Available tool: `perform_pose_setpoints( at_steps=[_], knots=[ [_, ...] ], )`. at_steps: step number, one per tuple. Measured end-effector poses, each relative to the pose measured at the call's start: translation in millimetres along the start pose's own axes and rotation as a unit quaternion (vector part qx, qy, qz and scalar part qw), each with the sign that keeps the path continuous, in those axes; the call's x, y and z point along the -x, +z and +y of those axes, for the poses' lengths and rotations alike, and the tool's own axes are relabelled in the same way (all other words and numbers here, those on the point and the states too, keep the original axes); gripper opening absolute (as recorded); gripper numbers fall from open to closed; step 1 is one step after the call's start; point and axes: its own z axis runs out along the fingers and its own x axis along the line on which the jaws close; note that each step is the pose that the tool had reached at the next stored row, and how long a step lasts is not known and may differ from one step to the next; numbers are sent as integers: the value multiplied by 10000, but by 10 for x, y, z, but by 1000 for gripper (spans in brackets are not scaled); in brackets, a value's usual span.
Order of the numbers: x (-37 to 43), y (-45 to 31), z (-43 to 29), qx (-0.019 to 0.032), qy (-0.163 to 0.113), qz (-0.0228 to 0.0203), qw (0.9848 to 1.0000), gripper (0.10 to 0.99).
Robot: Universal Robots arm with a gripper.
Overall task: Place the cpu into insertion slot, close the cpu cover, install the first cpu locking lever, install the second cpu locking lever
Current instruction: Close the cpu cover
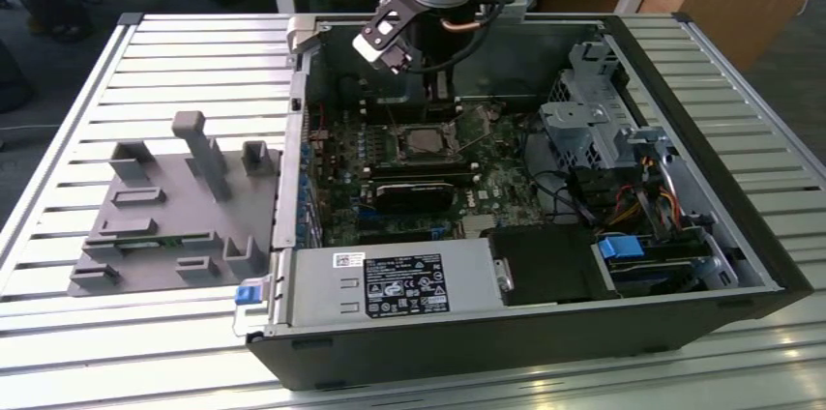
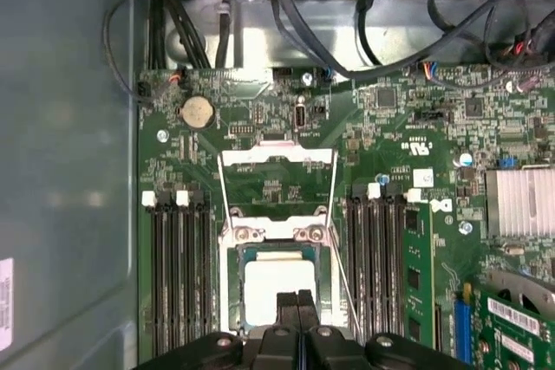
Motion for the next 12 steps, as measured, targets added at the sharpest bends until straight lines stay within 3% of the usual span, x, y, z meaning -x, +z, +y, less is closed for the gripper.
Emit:
perform_pose_setpoints(
  at_steps=[4,9,12],
  knots=[
    [-1,-73,5,-4,-6,4,10000,106],
    [-2,-73,22,-7,-199,14,9998,106],
    [-4,-69,79,-17,-265,17,9996,106]
  ],
)
